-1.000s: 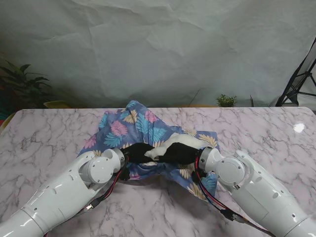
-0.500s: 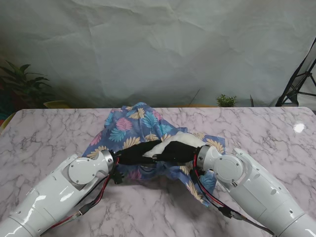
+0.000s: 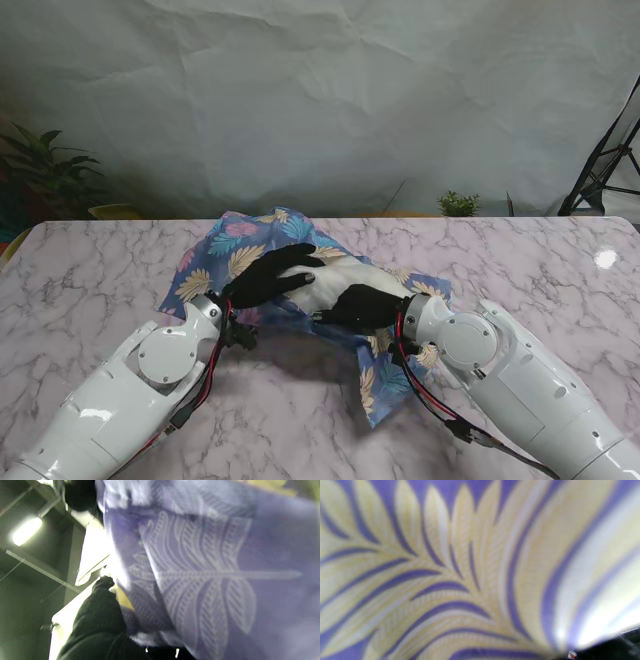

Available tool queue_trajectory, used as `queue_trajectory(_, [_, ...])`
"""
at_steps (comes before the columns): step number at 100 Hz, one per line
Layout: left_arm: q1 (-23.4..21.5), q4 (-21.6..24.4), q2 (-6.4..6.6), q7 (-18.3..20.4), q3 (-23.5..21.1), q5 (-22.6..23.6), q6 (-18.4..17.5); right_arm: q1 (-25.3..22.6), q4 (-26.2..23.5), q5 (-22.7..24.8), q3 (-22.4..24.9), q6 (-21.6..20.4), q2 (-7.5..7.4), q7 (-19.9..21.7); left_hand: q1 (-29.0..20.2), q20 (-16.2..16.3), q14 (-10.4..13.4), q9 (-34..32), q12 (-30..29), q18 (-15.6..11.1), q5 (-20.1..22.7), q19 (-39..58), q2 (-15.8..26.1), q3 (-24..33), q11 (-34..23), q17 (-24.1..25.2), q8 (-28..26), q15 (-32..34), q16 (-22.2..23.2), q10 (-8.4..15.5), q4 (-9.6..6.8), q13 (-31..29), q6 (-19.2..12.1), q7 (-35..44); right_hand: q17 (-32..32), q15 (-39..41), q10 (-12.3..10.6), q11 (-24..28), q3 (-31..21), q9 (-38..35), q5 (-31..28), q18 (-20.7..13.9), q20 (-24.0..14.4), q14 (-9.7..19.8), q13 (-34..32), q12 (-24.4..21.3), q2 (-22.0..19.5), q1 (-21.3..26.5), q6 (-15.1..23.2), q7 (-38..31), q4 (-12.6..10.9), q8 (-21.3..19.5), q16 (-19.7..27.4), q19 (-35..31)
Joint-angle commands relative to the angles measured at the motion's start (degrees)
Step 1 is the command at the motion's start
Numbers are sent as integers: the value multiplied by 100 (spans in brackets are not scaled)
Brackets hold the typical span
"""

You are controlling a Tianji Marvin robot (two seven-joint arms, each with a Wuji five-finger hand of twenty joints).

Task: Put a pillowcase on a pillow

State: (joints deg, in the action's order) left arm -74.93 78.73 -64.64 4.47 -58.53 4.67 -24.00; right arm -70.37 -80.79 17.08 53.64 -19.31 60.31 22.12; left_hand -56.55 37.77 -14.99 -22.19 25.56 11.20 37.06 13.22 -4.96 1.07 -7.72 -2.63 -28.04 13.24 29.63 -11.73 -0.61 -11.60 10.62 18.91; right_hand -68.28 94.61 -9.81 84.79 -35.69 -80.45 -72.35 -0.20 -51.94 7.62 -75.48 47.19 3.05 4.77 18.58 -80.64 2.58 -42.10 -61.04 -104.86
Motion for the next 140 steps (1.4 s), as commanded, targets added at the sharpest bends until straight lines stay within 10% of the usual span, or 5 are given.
queue_trajectory(1, [27,1,-170,-132,5,104,-120,-52,10,20,4,49,-23,35,-88,330,56,-392,206,-52,406,315,524,-181,-290,-142,-221,341,183,249,189,-349,-690,507,-388,803,142,822,-93,-253,-387,-1690,-129,490,-25,92,104,-157,88,-220,74,-104,-116,-1512])
queue_trajectory(21, [23,54,-193,-289,-11,308,-92,-62,-4,37,16,46,-27,41,80,358,8,-720,30,-142,1110,937,759,-232,-770,11,-676,569,76,388,103,-640,-509,2385,-387,803,143,819,-81,-253,-386,-1686,-123,491,-24,90,103,-159,86,-217,74,-102,-112,-1512])
queue_trajectory(42, [123,-53,-93,27,176,493,-111,-76,-57,51,48,71,-22,21,-1624,-263,8,-1631,-59,-203,-1129,3013,-1510,1030,-1114,-221,-2052,1115,87,349,-111,-1653,-476,3647,-387,801,151,801,-75,-254,-386,-1683,-111,483,-24,81,99,-156,78,-202,73,-93,-102,-1512])
queue_trajectory(84, [562,-749,-180,432,878,-285,-504,-49,-88,29,82,84,-62,185,-1651,-564,261,-2585,-370,-687,662,4222,-624,2496,-1334,-555,12,1828,657,956,260,-2350,-758,1924,-388,807,133,798,-480,-254,-387,-1716,-87,522,-24,76,463,-98,80,-191,55,-76,-100,-1512])
queue_trajectory(140, [1393,-1747,-292,293,1979,823,-37,-385,-573,-651,327,39,0,110,-902,352,485,-2519,1832,-80,-70,6664,-1032,236,-3231,-1654,-732,5323,2299,-60,159,-3535,-111,3389,-387,810,152,828,-582,-253,-390,-1677,-120,512,-24,89,354,-65,55,-223,44,-83,-130,-1512])
